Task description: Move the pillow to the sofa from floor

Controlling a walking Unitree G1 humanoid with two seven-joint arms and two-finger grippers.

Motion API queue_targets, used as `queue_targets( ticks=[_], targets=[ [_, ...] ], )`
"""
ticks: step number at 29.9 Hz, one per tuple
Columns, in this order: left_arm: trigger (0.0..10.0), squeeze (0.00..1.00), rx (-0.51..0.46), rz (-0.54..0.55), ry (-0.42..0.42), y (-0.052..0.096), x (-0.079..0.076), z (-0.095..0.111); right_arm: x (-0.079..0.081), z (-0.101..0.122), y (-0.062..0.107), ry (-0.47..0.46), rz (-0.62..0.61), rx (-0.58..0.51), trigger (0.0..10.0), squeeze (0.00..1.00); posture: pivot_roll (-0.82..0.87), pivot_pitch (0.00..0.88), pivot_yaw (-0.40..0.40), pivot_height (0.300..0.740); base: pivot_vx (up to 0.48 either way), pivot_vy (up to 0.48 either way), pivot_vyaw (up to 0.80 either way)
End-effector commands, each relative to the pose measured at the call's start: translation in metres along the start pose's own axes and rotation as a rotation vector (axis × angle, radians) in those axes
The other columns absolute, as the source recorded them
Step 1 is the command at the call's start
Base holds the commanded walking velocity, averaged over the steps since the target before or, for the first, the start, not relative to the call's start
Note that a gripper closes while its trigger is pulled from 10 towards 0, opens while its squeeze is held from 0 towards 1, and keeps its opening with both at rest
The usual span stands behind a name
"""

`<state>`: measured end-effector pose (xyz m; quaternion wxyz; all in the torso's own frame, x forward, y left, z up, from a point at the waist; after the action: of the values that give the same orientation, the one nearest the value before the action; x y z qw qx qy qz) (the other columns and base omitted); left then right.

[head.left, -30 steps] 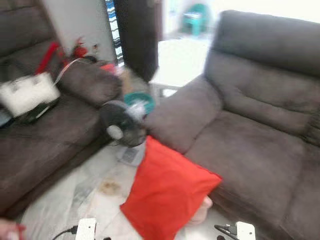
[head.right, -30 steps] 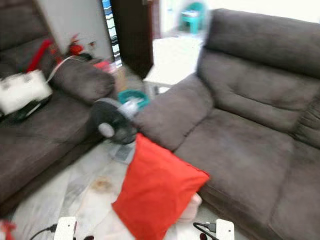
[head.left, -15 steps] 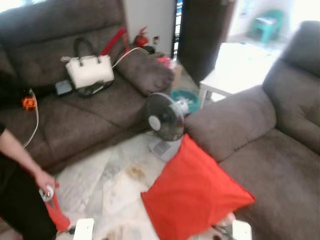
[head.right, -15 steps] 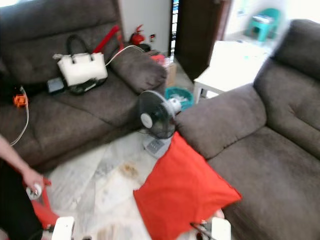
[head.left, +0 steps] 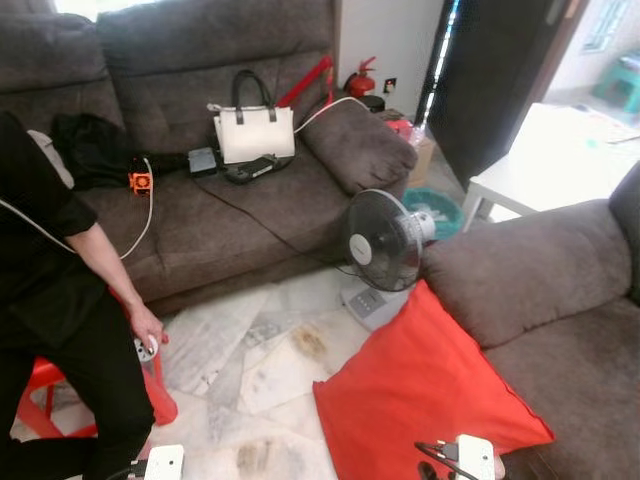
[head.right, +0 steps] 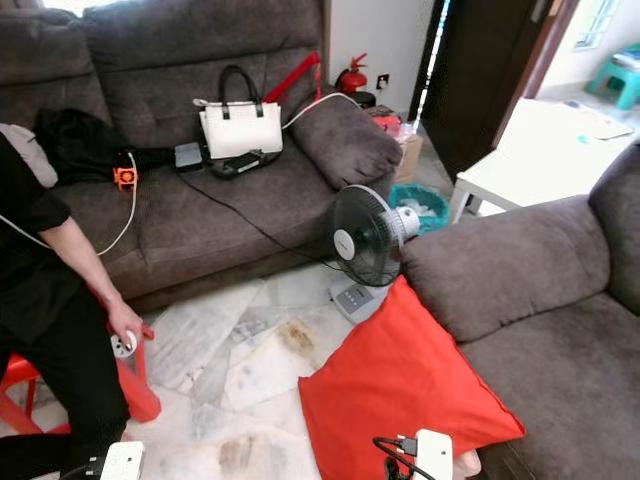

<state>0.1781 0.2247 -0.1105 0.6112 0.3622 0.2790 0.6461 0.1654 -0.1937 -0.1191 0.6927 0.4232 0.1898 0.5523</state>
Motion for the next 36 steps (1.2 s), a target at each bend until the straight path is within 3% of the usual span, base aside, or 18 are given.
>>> queue_targets(
  ticks=[1,14,29,36],
  targets=[
    [10.0,0.0,0.013,-0.006,-0.003,0.0002,-0.0018,-0.0026,-0.0019,-0.0008,0.0004,-0.018,-0.009,0.001,10.0,0.0,0.04,0.0,-0.022,0.74,0.0,0.0,0.0],
    [10.0,0.0,0.015,-0.005,-0.003,0.0002,-0.0009,-0.0028,-0.0009,-0.0015,0.0004,-0.028,-0.008,0.003,10.0,0.0,0.04,0.0,-0.02,0.74,0.0,0.343,0.0],
    [10.0,0.0,0.009,-0.01,-0.049,0.0,-0.0008,-0.001,-0.0013,-0.0019,0.0003,-0.024,-0.008,0.008,10.0,0.0,0.04,0.0,-0.022,0.74,0.0,-0.025,0.0],
    [10.0,0.0,0.009,-0.011,-0.053,-0.0001,-0.0013,-0.0007,-0.0012,-0.0012,0.0002,-0.02,-0.006,0.007,10.0,0.0,0.04,0.0,-0.022,0.74,0.0,-0.277,0.0]
  ],
)
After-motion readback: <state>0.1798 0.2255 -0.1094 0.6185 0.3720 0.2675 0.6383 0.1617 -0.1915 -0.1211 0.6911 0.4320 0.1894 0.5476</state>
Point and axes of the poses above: a point about 5 cm out from each wrist's last joint towards the gripper, its own y axis pointing back from the gripper into the wrist, its own z axis along the axis of the wrist's last joint, x = y × z, the point moved 3 cm from there along -y, pointing out of the wrist towards the gripper, and after that the axes turned 8 degrees about -y, right-handed, at the moved point
